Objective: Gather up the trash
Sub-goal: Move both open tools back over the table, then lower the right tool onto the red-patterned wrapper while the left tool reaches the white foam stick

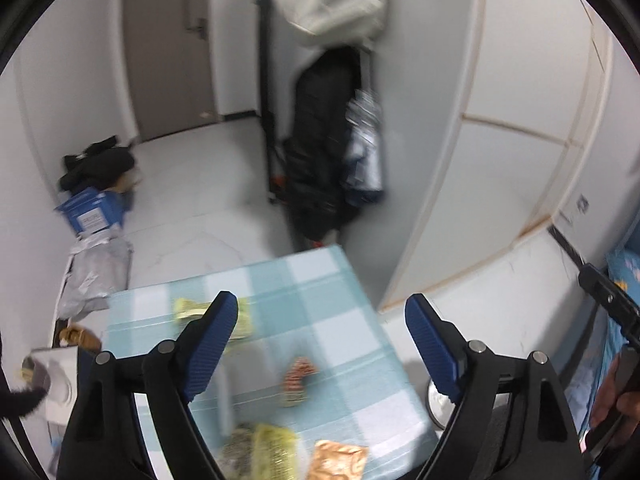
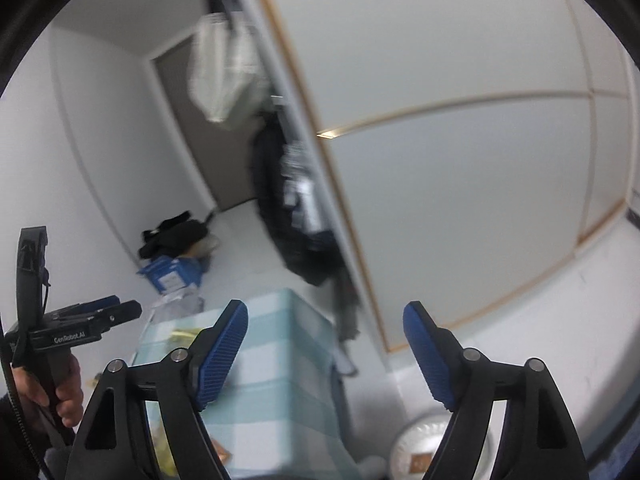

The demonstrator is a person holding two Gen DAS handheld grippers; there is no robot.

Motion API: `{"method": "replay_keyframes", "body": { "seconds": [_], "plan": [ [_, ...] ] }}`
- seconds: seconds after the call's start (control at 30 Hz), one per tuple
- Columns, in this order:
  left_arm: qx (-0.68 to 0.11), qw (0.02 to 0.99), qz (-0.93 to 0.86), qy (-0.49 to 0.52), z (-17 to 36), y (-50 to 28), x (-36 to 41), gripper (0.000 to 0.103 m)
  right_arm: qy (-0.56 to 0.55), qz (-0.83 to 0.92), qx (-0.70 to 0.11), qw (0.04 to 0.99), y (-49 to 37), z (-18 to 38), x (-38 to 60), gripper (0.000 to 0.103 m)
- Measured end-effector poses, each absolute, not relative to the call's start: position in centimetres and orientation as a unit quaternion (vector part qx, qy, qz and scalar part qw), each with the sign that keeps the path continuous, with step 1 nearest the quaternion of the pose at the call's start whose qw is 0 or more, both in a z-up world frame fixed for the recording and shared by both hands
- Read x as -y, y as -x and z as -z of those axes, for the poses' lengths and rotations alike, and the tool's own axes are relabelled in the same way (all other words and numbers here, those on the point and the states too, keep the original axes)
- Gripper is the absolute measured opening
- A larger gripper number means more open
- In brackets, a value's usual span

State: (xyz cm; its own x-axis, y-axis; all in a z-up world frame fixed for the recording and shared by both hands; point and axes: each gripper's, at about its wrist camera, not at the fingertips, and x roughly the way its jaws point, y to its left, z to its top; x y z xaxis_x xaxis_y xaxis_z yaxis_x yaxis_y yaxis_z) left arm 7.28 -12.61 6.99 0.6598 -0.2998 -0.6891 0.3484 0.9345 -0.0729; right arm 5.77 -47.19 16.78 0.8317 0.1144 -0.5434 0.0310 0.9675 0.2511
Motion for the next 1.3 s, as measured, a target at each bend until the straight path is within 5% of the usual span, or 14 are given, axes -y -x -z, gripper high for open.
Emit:
{"method": "replay_keyframes", "body": {
  "seconds": [0.53, 1.3],
  "plan": [
    [-0.310, 0.947, 0.068, 0.052, -6.8, -4.7, 2.4, 0.101, -0.050, -0.128, -0.256, 0.957, -7.1, -18.0, 33.4, 0.098],
    [-0.349, 0.934, 0.051, 0.051, 0.1, -7.2, -3.8, 0.101, 0.015, -0.180, -0.382, 0.906, -12.9, -9.8, 25.3, 0.103]
  ]
}}
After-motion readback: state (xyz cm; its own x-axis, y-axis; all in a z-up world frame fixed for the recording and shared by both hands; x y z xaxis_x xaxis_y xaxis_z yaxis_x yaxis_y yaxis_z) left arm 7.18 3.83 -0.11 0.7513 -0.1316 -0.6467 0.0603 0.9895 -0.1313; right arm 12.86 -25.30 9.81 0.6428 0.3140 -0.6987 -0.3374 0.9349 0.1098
